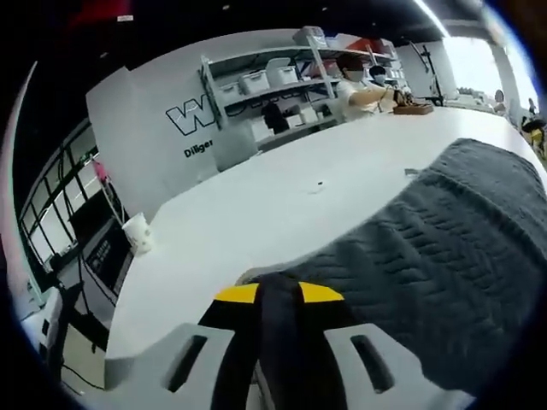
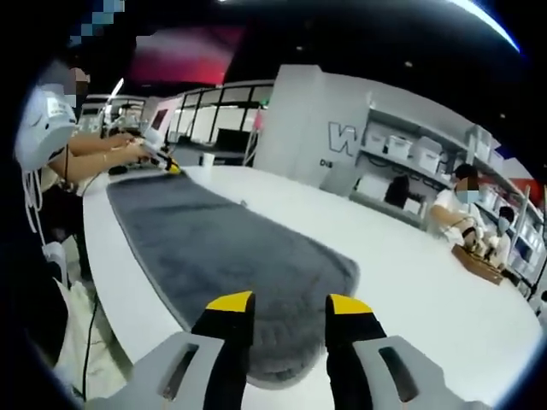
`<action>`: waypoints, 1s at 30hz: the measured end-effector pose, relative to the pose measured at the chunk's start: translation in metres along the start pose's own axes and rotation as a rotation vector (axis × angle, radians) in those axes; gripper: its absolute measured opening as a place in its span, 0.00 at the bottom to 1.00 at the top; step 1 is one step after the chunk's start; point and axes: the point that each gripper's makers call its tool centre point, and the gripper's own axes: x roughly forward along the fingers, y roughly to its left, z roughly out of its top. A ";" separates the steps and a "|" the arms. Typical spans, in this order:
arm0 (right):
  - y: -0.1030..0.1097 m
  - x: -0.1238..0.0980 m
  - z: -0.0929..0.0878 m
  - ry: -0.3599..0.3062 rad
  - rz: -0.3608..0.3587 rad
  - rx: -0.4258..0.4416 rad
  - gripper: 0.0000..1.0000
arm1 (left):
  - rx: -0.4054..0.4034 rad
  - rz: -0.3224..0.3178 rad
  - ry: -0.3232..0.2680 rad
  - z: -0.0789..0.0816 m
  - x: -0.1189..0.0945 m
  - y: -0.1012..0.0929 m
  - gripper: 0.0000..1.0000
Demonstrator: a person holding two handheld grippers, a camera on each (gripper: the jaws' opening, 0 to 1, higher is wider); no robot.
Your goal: Open the folded towel by lifting each exposed corner and separating the folded layers until the towel lies flat within the target outline without major curled edges
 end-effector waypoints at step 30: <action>0.010 -0.016 0.012 -0.065 0.023 0.058 0.42 | -0.153 0.068 0.005 -0.017 0.023 0.018 0.05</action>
